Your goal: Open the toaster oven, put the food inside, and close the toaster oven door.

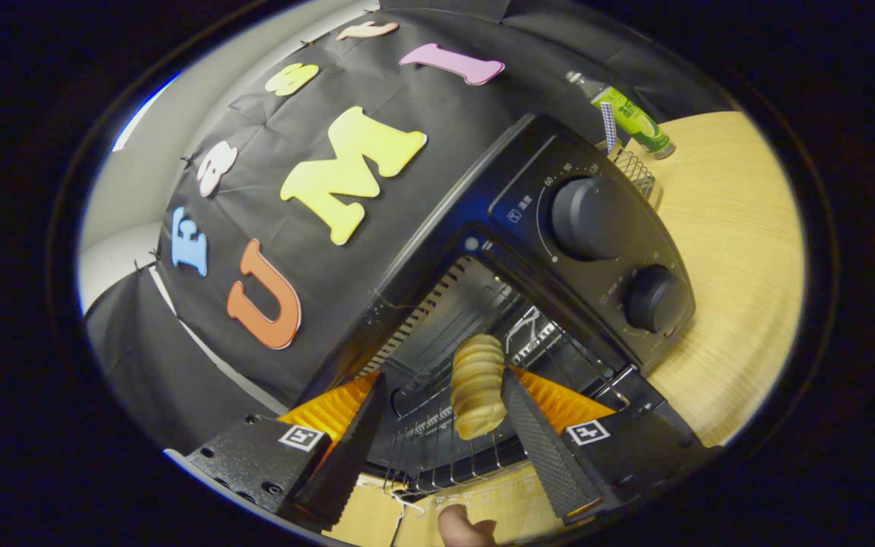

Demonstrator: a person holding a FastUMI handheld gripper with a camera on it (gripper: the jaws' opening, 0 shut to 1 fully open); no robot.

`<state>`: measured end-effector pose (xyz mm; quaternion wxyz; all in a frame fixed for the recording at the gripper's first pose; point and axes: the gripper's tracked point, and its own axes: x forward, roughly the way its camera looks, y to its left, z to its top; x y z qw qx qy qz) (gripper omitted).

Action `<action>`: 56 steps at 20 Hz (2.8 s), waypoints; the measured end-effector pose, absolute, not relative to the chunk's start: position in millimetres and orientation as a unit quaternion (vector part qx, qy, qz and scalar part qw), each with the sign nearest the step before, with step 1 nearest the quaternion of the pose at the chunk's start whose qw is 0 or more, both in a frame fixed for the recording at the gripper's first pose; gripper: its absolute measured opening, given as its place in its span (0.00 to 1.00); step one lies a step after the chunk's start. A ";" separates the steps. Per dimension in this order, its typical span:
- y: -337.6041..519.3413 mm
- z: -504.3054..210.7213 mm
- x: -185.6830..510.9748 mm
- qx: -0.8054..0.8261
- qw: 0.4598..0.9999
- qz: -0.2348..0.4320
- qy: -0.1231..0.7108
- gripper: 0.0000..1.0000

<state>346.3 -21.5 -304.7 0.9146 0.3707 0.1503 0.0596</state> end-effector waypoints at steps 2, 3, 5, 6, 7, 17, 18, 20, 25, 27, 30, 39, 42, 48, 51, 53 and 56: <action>-23.6 -299.8 334.7 0.357 0.918 0.057 0.161 1.00; -21.3 -294.9 328.2 0.355 0.919 0.060 0.162 1.00; -19.2 -286.5 317.4 0.364 0.914 0.067 0.169 1.00; -18.0 -284.8 312.0 0.361 0.913 0.072 0.175 1.00; -18.3 -285.8 305.3 0.351 0.915 0.072 0.183 1.00; -34.2 -312.3 235.8 0.095 0.964 0.072 0.236 1.00; -30.6 -311.7 228.1 0.081 0.966 0.075 0.233 1.00; -23.4 -313.6 213.0 0.059 0.968 0.077 0.231 1.00; -3.9 -332.8 181.2 0.020 0.966 0.081 0.244 1.00; -5.2 -344.8 178.2 -0.014 0.967 0.059 0.248 1.00; 4.1 -364.2 170.2 -0.029 0.962 0.059 0.266 1.00; 6.0 -405.7 167.9 -0.036 0.950 0.038 0.306 1.00; 2.5 -409.4 169.4 -0.062 0.947 0.025 0.315 1.00; 3.8 -410.1 169.3 -0.081 0.940 0.005 0.330 1.00; 7.4 -398.1 175.5 -0.066 0.946 0.006 0.317 1.00; 6.0 -393.0 179.0 -0.073 0.946 0.001 0.316 1.00; 6.4 -380.1 179.8 -0.084 0.952 -0.001 0.294 1.00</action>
